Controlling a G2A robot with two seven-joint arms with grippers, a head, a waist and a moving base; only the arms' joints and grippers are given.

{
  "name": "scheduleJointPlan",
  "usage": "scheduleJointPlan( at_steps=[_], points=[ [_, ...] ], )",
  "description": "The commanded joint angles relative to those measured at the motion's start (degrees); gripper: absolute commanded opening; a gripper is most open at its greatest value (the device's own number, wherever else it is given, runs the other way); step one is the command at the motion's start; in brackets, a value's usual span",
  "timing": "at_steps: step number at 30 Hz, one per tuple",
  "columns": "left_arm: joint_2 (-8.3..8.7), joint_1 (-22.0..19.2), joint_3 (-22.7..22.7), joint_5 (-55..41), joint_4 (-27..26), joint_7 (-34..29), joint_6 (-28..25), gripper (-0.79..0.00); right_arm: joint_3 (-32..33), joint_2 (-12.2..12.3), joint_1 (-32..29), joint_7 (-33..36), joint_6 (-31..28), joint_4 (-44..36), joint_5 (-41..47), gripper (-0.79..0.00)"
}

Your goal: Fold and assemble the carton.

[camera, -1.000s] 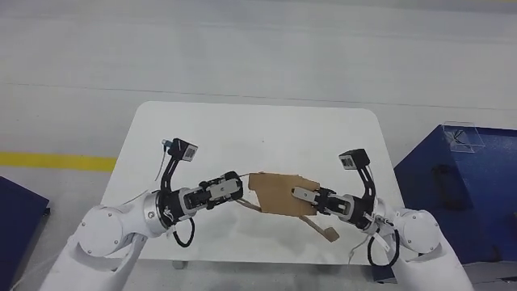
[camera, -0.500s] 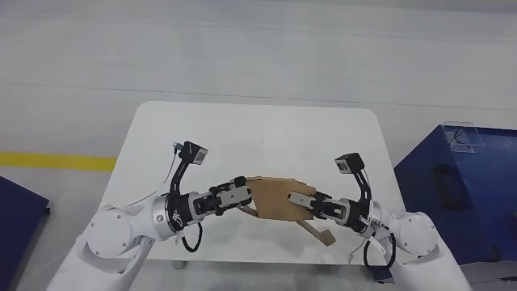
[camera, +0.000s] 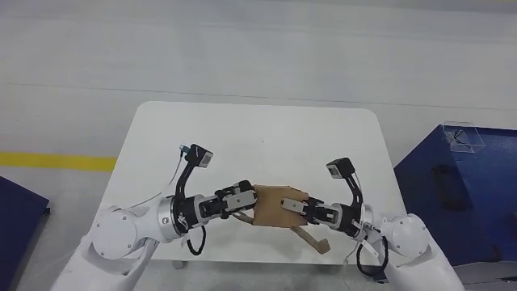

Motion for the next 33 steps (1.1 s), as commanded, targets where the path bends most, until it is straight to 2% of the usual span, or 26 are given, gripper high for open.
scheduleJointPlan(
  at_steps=[1, 6, 8, 13, 18, 21, 26, 33],
  points=[
    [-0.15, -0.7, -0.2, -1.0, 0.6, 1.6, -0.4, 0.000, 0.2, 0.0, 0.5, -0.7, 0.5, 0.6, 2.1, -0.785],
    [-0.06, -1.2, -4.1, -5.6, 1.6, 4.1, 0.4, 0.000, 1.6, 0.0, 2.1, -0.7, 2.7, 2.5, 11.1, -0.785],
    [0.05, -1.9, -6.4, -5.1, 2.1, 6.5, 1.0, 0.000, 1.6, 0.0, 2.1, -0.7, 2.7, 2.5, 11.1, -0.785],
    [0.05, -1.9, -6.7, -5.0, 2.1, 7.0, 0.8, 0.000, 1.6, 0.0, 2.1, -0.7, 2.7, 2.5, 11.1, -0.785],
    [0.24, -2.0, -7.3, -2.0, 3.7, 7.3, 2.6, 0.000, 2.0, -0.2, 2.2, 1.6, 7.9, 1.5, 24.4, -0.785],
    [0.63, -2.7, -8.5, 1.4, 5.5, 4.6, 2.1, 0.000, 2.9, -0.2, 2.6, 5.0, 11.2, 1.7, 32.0, -0.785],
    [1.01, -1.5, -10.4, 3.3, 4.8, 3.2, 0.7, 0.000, 3.8, 0.0, 2.9, 7.0, 13.8, 1.9, 34.1, -0.785],
    [1.21, -0.9, -7.0, 9.6, 1.6, -0.6, 1.2, 0.000, 2.6, -0.1, 2.8, 6.6, 13.2, 1.9, 32.4, -0.785]
  ],
)
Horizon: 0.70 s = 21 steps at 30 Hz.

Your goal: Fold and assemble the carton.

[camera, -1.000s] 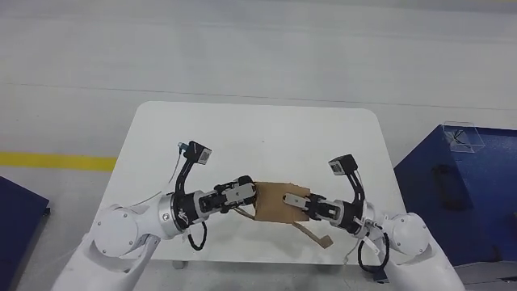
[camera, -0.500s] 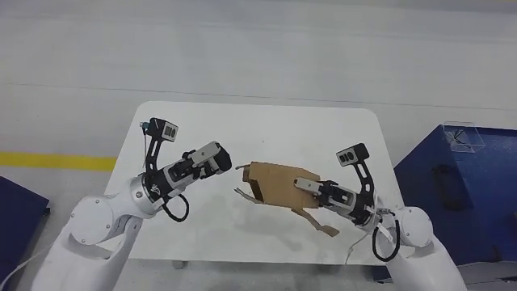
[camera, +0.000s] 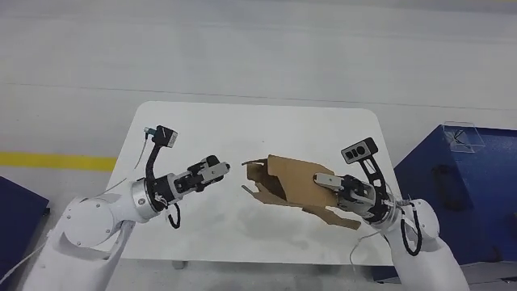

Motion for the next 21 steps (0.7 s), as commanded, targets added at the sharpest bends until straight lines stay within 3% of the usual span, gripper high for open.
scheduleJointPlan(
  at_steps=[1, 10, 21],
  points=[
    [-0.03, -0.3, 1.4, 1.3, -0.4, -0.8, 0.9, 0.000, -0.2, 0.0, 0.0, -0.1, -0.2, -0.1, -0.5, -0.785],
    [-0.61, -3.5, 7.3, 5.7, 1.7, 0.4, 5.5, 0.000, 0.4, 0.0, -0.6, 0.2, -0.8, -0.8, -0.3, -0.785],
    [-0.87, -4.8, 9.5, 7.2, 2.4, 1.3, 10.0, 0.000, 3.2, 0.2, -1.6, 1.0, -1.0, -1.0, 1.5, -0.785]
  ],
)
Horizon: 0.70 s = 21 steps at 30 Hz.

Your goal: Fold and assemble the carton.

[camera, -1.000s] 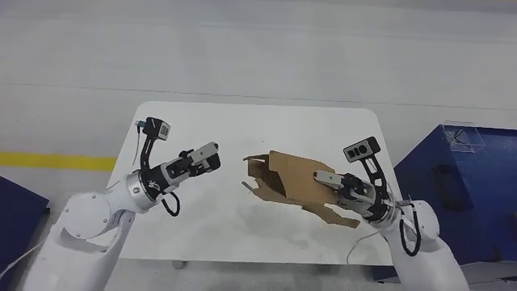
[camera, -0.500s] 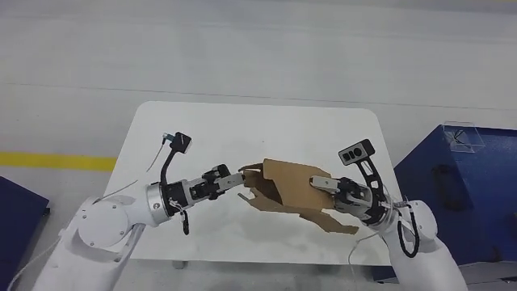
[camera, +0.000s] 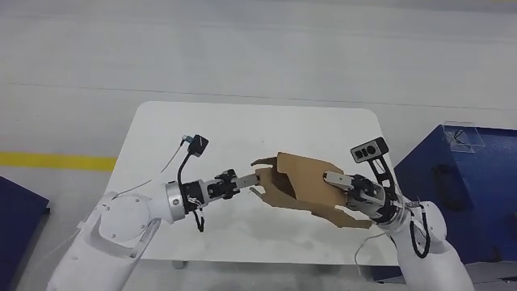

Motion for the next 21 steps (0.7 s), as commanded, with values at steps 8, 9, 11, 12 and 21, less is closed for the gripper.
scheduleJointPlan(
  at_steps=[8, 9, 11, 12, 21],
  points=[
    [0.26, 4.4, -6.1, -4.7, -2.5, 7.4, -1.4, 0.000, 1.9, 0.1, -0.6, -2.2, -4.5, -0.8, -5.0, -0.785],
    [0.41, 5.2, -7.0, -4.8, -3.1, 7.1, -1.6, 0.000, 2.1, 0.1, -0.5, -2.7, -5.4, -0.9, -5.8, -0.785],
    [0.66, 6.8, -8.3, -4.6, -4.8, 6.5, -1.9, 0.000, 2.5, 0.1, -0.4, -3.7, -7.3, -1.0, -8.0, -0.785],
    [0.76, 7.6, -8.7, -4.5, -5.8, 5.9, -2.6, 0.000, 2.8, 0.1, -0.3, -4.4, -8.6, -1.1, -9.5, -0.785],
    [1.05, 9.4, -6.2, 1.4, -9.3, 3.0, -3.3, 0.000, 0.6, 0.0, -1.5, -6.4, -13.7, -3.9, -17.1, -0.785]
  ],
)
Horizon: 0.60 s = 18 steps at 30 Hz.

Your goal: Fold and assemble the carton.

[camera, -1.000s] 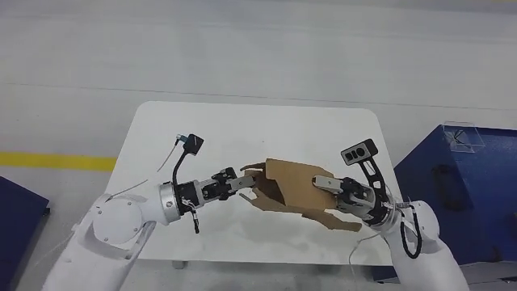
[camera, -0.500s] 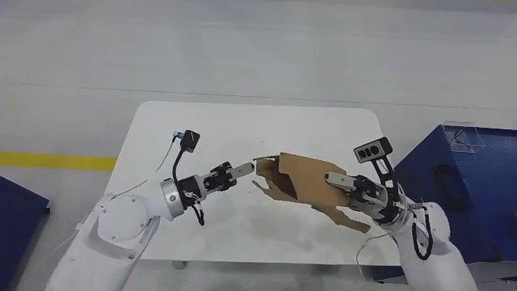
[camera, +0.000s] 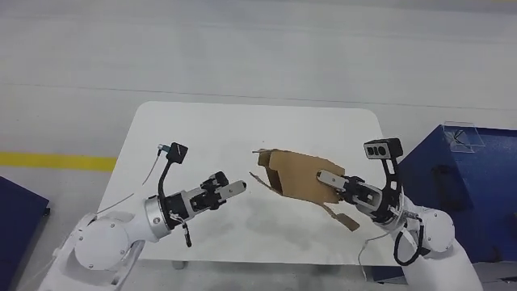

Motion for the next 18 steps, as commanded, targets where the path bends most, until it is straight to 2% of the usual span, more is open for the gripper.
scheduleJointPlan(
  at_steps=[1, 14, 18],
  points=[
    [-0.12, -0.9, 1.3, 0.7, 0.4, -0.1, 0.5, 0.000, -0.6, 0.0, -0.1, 0.3, 0.1, -0.3, -0.2, -0.785],
    [-0.95, -7.2, 8.3, 3.3, 3.9, -2.1, 3.8, 0.000, -3.1, 0.0, -0.6, 1.4, 2.9, -0.8, 1.6, -0.785],
    [-1.19, -7.9, 9.5, 3.2, 4.5, -1.4, 2.5, 0.000, -4.7, -0.1, -0.3, 0.2, 6.8, 0.3, 2.2, -0.785]
  ],
)
